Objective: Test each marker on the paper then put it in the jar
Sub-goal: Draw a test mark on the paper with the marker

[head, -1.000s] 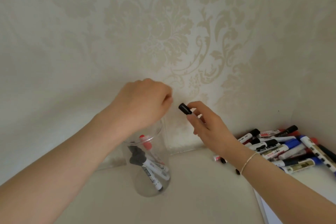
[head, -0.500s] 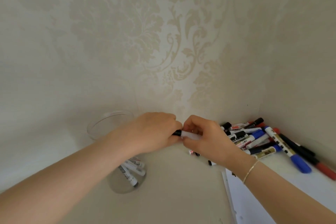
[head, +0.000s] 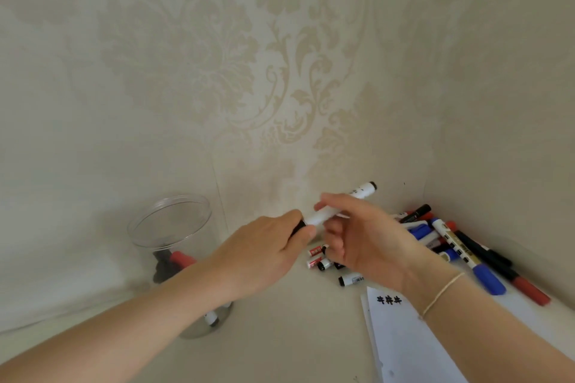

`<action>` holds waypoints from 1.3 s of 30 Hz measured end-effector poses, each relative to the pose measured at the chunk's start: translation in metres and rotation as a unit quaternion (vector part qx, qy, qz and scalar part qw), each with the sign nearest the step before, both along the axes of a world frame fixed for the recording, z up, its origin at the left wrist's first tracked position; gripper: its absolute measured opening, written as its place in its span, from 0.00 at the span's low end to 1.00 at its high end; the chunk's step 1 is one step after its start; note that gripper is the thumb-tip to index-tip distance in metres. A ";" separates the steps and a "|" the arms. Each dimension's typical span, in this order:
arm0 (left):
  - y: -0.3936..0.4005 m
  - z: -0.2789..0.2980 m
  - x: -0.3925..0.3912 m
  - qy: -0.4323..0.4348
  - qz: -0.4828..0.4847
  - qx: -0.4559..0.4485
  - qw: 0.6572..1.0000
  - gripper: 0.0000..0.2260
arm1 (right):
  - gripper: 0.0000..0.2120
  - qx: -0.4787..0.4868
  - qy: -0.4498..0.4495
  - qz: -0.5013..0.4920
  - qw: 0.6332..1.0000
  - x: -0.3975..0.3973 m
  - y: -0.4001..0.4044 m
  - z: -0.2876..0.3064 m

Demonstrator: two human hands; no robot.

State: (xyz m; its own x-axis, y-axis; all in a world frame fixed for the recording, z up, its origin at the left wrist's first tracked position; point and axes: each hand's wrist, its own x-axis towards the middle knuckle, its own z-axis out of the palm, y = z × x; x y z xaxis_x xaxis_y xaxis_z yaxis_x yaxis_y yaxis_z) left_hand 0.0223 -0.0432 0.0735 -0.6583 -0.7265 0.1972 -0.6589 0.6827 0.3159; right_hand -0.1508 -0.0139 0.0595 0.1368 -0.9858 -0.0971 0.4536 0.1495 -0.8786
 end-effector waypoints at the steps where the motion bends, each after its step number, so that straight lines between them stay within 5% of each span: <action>1: 0.002 -0.001 -0.002 0.018 -0.028 0.020 0.999 0.15 | 0.12 -0.020 0.029 0.011 0.999 0.009 0.003 0.004; 6: 0.004 -0.003 0.000 0.125 -0.100 0.142 0.977 0.16 | 0.18 -0.066 0.157 0.010 0.985 0.017 0.004 0.013; 10: 0.006 -0.007 0.006 0.192 -0.139 0.255 0.938 0.16 | 0.18 -0.090 0.175 0.067 0.978 0.011 0.007 0.021; 15: 0.006 -0.019 0.007 0.233 -0.134 0.291 0.918 0.25 | 0.16 -0.098 0.208 0.086 0.969 0.011 0.010 0.028; 28: 0.007 -0.034 -0.006 0.331 -0.161 0.356 0.859 0.19 | 0.12 -0.105 0.196 0.090 0.971 0.005 -0.004 0.009; 31: 0.014 -0.037 0.004 0.352 -0.170 0.393 0.832 0.18 | 0.13 -0.111 0.067 0.034 0.991 -0.023 -0.007 0.014; 39: 0.020 -0.043 0.009 0.148 -0.089 0.255 0.951 0.17 | 0.18 -0.101 0.102 -0.054 0.988 -0.037 -0.010 -0.006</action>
State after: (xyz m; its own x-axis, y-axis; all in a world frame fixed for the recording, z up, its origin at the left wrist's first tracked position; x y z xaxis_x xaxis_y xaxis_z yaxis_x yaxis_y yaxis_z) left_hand 0.0313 -0.0235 0.0302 -0.7510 -0.6588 0.0442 -0.3774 0.4832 0.7900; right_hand -0.1883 -0.0239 0.0537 0.0270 -0.9958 0.0879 0.2668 -0.0776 -0.9606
